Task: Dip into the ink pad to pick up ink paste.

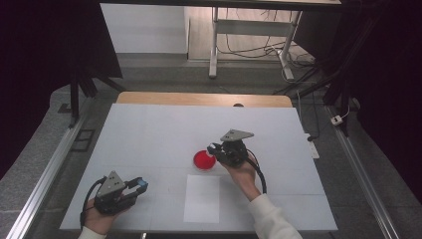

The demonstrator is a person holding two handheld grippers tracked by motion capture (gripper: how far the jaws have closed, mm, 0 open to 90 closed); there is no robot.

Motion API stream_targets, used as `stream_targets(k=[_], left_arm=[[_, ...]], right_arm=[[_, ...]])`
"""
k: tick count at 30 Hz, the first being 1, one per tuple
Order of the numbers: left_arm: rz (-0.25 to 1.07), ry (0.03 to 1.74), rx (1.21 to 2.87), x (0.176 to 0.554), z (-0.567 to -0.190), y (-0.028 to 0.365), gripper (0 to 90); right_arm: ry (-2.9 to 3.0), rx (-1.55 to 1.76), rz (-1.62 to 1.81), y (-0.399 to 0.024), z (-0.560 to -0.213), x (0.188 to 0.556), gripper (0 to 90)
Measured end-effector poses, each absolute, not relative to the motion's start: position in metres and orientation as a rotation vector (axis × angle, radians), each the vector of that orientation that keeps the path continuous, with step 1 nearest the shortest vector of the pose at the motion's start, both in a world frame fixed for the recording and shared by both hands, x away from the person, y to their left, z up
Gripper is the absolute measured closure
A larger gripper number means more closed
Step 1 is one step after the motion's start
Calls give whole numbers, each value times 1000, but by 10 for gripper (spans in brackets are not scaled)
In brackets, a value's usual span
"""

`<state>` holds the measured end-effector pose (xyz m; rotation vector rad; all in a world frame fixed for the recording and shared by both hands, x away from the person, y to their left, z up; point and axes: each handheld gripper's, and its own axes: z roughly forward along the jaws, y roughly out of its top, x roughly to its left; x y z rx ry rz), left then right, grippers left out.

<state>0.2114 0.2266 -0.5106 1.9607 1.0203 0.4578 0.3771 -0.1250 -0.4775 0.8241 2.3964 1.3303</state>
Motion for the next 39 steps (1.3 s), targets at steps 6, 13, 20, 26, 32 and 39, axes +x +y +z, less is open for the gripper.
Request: stream_targets(k=[6, 13, 20, 26, 32, 39], left_arm=[[458, 1020, 1961, 211, -511, 226, 651], [456, 1022, 1961, 212, -511, 226, 651], [459, 1021, 1962, 212, -511, 226, 651], [458, 1022, 1962, 212, -511, 226, 651], [457, 1022, 1962, 213, -511, 226, 651], [457, 1020, 1965, 214, -512, 225, 651]], right_arm=[[2383, 818, 1351, -129, -472, 374, 752], [2371, 822, 1377, -136, -466, 371, 753], [2364, 815, 1393, -141, -461, 367, 752], [2360, 815, 1415, -144, -459, 364, 752], [2371, 808, 1429, -146, -457, 361, 752], [2378, 805, 1440, -149, -456, 357, 752]])
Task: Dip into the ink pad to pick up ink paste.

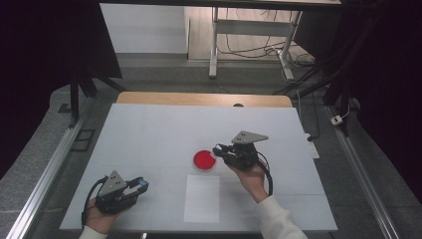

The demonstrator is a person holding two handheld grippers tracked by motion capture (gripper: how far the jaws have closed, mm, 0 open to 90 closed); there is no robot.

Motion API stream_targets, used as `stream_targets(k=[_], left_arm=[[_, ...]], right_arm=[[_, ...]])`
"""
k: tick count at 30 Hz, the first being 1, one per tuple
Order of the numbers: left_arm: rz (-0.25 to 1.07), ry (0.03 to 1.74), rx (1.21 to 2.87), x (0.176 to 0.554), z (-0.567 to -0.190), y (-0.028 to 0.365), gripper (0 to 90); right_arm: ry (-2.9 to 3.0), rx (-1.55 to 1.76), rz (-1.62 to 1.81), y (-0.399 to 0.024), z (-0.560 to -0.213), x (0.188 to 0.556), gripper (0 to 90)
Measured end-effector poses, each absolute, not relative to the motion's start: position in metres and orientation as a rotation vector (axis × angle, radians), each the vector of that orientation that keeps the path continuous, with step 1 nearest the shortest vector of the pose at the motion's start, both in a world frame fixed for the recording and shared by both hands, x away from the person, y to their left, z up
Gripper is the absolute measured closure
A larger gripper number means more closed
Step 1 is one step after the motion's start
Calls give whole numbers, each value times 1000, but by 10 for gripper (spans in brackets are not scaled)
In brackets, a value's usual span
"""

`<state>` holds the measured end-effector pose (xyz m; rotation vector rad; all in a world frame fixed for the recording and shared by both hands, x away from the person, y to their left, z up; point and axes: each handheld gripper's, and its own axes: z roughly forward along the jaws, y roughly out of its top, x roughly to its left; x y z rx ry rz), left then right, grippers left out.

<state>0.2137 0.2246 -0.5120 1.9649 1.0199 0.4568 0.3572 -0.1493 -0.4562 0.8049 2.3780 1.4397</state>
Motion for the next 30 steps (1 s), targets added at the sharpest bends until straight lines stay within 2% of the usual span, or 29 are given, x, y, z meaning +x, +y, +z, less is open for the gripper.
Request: stream_targets(k=[30], left_arm=[[460, 1020, 1962, 213, -511, 225, 650]], right_arm=[[2435, 748, 1435, -156, -455, 336, 752]])
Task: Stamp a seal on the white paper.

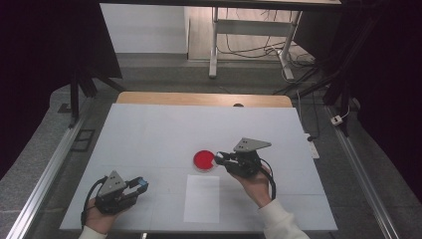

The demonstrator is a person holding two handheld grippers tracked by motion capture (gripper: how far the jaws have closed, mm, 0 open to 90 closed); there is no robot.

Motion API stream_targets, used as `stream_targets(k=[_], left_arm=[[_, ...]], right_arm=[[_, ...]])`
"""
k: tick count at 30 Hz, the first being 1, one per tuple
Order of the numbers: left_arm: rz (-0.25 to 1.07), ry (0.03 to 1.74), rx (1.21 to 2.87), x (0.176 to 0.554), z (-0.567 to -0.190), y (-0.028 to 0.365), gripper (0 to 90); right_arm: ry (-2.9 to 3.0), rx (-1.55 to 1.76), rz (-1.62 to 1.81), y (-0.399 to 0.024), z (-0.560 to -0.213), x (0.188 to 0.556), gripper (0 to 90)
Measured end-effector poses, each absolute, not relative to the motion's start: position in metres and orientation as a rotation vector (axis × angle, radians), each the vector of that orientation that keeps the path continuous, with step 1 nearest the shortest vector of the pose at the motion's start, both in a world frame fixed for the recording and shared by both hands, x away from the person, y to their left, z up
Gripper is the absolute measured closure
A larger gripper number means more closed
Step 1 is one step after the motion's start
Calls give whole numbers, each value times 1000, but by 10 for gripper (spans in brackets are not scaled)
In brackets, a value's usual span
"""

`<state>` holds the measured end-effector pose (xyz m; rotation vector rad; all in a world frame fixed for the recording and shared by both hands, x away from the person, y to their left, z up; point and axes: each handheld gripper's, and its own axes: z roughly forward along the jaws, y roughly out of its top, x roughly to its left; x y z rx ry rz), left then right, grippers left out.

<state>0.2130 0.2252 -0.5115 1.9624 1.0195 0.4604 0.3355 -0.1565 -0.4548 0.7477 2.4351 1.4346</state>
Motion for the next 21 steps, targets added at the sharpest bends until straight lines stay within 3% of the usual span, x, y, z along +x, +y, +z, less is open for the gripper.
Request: stream_targets(k=[21], left_arm=[[456, 1015, 1964, 214, -511, 224, 651]], right_arm=[[2457, 710, 1441, -156, -456, 320, 752]])
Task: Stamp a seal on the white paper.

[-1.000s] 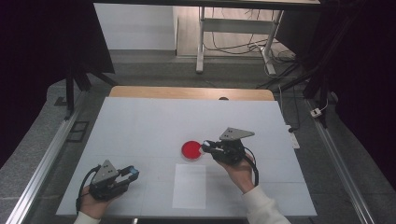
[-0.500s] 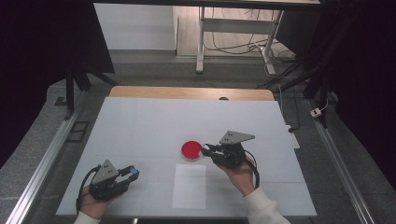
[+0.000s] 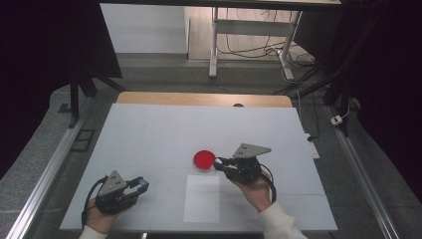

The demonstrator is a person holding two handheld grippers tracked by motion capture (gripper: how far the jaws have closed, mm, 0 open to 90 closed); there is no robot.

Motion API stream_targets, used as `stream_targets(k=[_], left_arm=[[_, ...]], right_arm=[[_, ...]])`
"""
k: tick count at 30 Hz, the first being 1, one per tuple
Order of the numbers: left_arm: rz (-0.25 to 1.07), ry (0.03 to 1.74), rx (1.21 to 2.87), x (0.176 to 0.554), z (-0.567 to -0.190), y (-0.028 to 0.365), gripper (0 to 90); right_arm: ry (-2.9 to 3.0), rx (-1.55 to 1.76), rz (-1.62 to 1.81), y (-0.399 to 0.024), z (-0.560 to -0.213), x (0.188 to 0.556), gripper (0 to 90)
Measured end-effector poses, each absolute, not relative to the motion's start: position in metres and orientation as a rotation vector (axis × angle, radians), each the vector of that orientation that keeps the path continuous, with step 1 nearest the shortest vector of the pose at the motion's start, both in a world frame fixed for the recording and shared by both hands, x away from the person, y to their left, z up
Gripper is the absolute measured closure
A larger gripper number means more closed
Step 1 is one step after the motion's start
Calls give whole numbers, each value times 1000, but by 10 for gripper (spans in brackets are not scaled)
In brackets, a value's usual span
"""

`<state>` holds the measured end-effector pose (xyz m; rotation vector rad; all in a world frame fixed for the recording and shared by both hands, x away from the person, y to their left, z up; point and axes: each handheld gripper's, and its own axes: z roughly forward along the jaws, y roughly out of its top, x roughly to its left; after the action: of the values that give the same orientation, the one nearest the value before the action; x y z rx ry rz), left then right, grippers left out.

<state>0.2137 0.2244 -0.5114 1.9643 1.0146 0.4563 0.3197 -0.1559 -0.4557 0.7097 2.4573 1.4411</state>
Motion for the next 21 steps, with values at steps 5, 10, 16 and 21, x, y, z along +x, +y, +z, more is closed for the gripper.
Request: stream_targets(k=[5, 10, 16, 21], left_arm=[[457, 1014, 1966, 214, -512, 224, 651], [456, 1014, 1966, 214, -512, 224, 650], [456, 1013, 1964, 214, -511, 224, 650], [456, 1011, 1966, 213, -511, 223, 651]], right_arm=[[2464, 709, 1429, -156, -456, 315, 752], [2468, 706, 1434, -158, -457, 311, 752], [2491, 683, 1435, -158, -457, 305, 752], [2515, 650, 1430, -155, -458, 300, 752]])
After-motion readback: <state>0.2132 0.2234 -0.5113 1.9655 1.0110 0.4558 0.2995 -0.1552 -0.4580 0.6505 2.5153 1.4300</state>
